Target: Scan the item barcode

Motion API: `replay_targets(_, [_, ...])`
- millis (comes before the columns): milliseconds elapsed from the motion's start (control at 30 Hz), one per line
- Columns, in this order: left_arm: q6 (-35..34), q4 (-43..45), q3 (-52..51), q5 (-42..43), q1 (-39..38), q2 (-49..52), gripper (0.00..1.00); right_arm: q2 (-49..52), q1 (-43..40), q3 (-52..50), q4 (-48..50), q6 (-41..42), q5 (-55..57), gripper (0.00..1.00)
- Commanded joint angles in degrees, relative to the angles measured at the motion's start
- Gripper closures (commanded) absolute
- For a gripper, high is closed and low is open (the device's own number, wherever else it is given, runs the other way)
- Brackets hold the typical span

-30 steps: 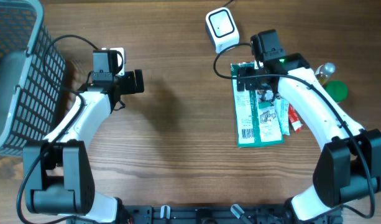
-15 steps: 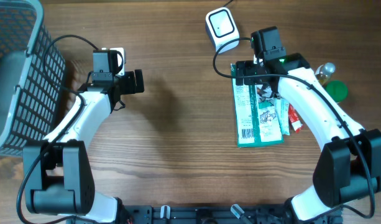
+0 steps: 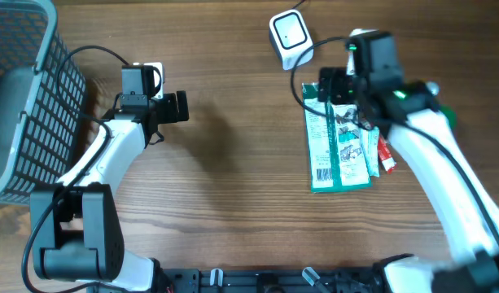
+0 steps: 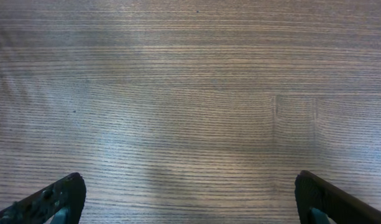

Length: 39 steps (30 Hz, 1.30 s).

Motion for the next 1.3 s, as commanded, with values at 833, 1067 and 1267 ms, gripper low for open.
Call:
replay_targets(833, [0.85, 0.15, 0.02, -0.33, -0.04, -0.55, 0.0, -69.59, -1.03, -30.4, 25.03, -6.51, 3.58, 0.0])
replay_targets(1067, [0.85, 0.15, 0.02, -0.33, -0.04, -0.55, 0.0, -79.03, -5.77, -55.47, 57.79, -6.47, -7.65, 0.0])
replay_targets(1267, [0.85, 0.13, 0.02, -0.33, -0.04, -0.55, 0.0, -82.6, -8.39, -67.49, 62.6, -3.23, -9.64, 0.0])
